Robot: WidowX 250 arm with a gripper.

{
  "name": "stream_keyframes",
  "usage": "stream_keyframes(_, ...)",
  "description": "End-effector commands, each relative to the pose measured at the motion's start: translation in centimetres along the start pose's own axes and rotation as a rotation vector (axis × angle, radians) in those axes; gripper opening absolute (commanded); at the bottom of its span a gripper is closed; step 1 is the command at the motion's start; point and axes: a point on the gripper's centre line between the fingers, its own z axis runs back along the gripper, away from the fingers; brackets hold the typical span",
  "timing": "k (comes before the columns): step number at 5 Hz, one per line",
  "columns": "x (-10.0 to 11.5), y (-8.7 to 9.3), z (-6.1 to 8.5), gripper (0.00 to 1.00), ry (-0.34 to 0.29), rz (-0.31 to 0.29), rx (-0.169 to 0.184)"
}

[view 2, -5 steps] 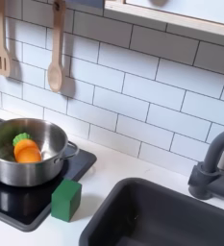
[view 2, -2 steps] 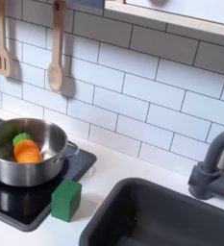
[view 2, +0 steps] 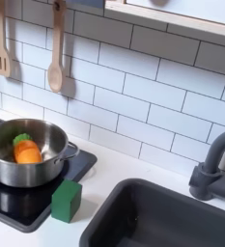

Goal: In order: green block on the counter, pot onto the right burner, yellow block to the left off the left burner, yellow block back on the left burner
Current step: 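Move the yellow block to the left off the left burner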

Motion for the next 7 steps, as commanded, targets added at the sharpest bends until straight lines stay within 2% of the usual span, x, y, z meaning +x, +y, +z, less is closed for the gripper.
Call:
stream_keyframes(1,1.3,1.0,-0.3,1.00,0.006,0.030,0.002)
stream_keyframes(3,2.6,1.0,-0.9,1.00,-0.003,0.045,0.005)
stream_keyframes(4,3.1,0.8,-1.9,1.00,0.008,0.048,0.027)
stream_keyframes(5,4.0,1.3,-3.0,1.00,0.019,0.080,0.030)
stream_keyframes(7,5.3,2.1,-4.5,1.00,0.024,0.114,0.074)
